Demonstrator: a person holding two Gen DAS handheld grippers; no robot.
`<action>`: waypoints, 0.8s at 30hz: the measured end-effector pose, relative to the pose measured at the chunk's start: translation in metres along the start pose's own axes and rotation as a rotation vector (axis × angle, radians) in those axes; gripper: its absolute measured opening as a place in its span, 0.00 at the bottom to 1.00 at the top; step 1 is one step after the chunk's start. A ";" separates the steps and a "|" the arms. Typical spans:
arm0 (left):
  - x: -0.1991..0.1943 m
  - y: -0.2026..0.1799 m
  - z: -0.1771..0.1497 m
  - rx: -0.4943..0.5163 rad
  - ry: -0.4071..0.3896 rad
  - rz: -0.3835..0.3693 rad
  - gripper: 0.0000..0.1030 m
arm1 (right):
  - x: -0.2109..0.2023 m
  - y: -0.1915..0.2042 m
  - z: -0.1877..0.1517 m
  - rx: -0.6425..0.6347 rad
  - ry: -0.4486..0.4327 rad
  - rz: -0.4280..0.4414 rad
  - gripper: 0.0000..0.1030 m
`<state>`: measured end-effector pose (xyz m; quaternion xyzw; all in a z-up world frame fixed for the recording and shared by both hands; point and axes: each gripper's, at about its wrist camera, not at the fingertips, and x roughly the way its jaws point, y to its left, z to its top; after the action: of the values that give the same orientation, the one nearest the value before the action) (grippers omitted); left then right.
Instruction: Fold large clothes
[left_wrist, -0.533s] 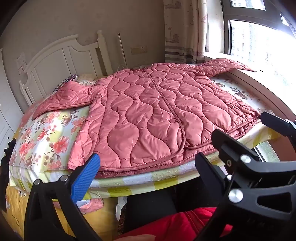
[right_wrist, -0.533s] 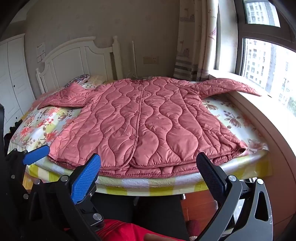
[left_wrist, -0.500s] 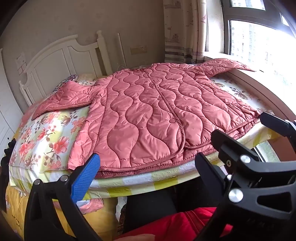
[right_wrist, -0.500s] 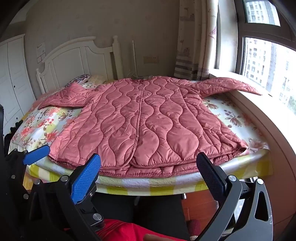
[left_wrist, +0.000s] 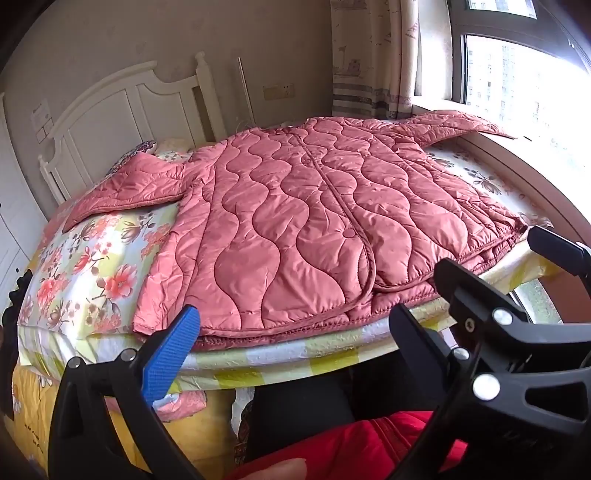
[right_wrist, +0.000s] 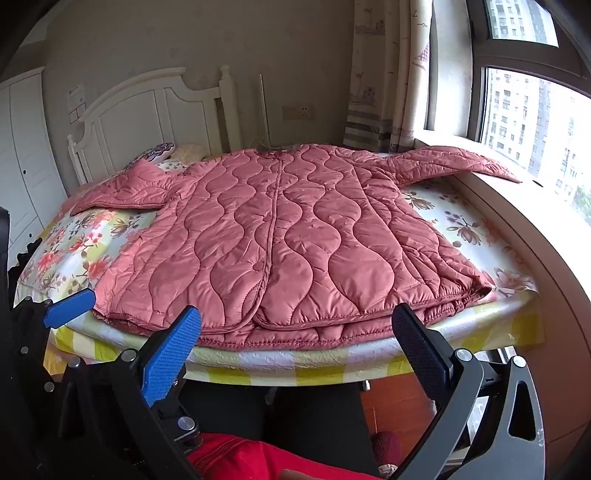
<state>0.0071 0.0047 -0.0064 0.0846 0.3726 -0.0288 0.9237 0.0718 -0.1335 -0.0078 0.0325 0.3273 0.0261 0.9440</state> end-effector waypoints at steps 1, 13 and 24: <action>0.001 0.001 0.000 -0.001 0.004 0.001 0.98 | 0.001 0.000 0.000 0.001 0.002 -0.002 0.96; 0.006 0.000 -0.001 -0.002 0.012 0.005 0.98 | 0.005 -0.001 -0.003 0.022 0.029 0.020 0.96; 0.006 0.000 -0.002 -0.003 0.013 0.005 0.98 | 0.006 -0.003 -0.003 0.029 0.030 0.036 0.96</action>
<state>0.0102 0.0047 -0.0122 0.0845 0.3786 -0.0255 0.9213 0.0745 -0.1363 -0.0138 0.0516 0.3413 0.0387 0.9377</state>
